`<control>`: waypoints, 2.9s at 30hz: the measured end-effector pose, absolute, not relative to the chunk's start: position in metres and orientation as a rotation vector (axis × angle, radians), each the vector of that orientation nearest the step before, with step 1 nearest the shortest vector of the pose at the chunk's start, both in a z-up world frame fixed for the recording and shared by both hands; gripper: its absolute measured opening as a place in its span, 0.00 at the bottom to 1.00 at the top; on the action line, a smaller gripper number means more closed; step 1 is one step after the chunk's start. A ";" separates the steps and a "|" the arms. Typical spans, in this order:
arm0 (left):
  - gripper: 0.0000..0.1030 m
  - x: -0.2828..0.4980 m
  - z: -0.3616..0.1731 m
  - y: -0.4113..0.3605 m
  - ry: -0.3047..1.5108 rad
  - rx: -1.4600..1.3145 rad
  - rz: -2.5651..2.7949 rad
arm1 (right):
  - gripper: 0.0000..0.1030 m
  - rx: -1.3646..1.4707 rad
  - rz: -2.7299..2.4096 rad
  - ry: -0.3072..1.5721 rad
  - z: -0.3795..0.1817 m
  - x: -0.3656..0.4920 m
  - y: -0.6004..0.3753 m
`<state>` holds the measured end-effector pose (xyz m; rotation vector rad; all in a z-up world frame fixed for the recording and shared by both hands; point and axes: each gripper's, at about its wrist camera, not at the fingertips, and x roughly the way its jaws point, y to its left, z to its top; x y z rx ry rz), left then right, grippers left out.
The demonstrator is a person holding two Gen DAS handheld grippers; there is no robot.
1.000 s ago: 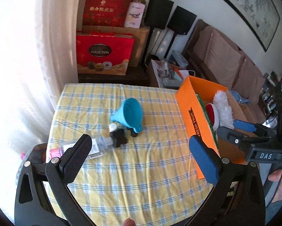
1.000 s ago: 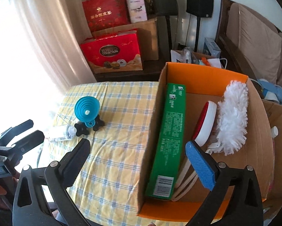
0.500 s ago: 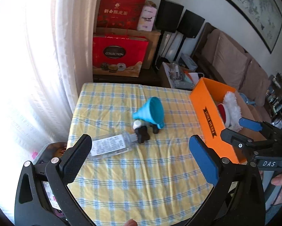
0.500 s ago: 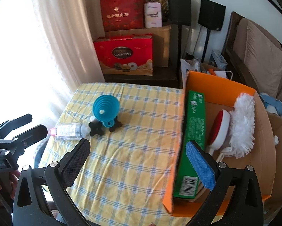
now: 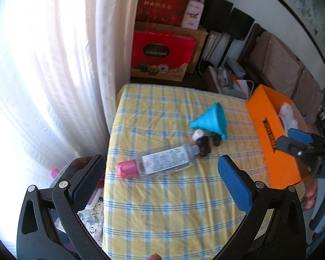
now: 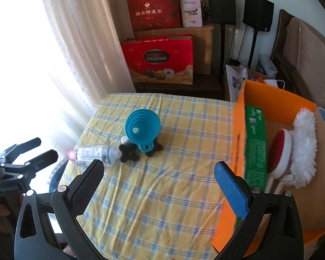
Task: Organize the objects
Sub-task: 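Withdraw the right tool from the box toward the blue funnel, then close the right tool on the rim of the blue funnel, then lift the blue funnel with the right tool over the orange box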
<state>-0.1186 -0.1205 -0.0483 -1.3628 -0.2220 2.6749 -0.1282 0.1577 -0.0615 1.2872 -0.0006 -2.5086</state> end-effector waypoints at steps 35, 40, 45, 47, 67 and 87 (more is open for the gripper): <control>1.00 -0.161 -0.119 -0.160 -0.506 -1.449 2.555 | 0.97 1.423 -2.370 -0.227 -0.106 -0.209 0.136; 1.00 -0.164 -0.119 -0.151 -0.481 -1.458 2.542 | 0.98 1.458 -2.337 -0.262 -0.121 -0.225 0.125; 1.00 -0.169 -0.119 -0.145 -0.463 -1.459 2.541 | 0.98 1.465 -2.319 -0.265 -0.134 -0.235 0.115; 1.00 -0.171 -0.118 -0.141 -0.446 -1.459 2.540 | 0.94 1.464 -2.331 -0.223 -0.137 -0.236 0.110; 0.88 -0.213 -0.106 -0.062 -0.219 -1.493 2.439 | 0.55 1.385 -2.382 -0.301 -0.094 -0.224 0.151; 0.38 -0.235 -0.130 -0.021 0.019 -1.598 2.441 | 0.55 1.382 -2.410 -0.316 -0.079 -0.201 0.187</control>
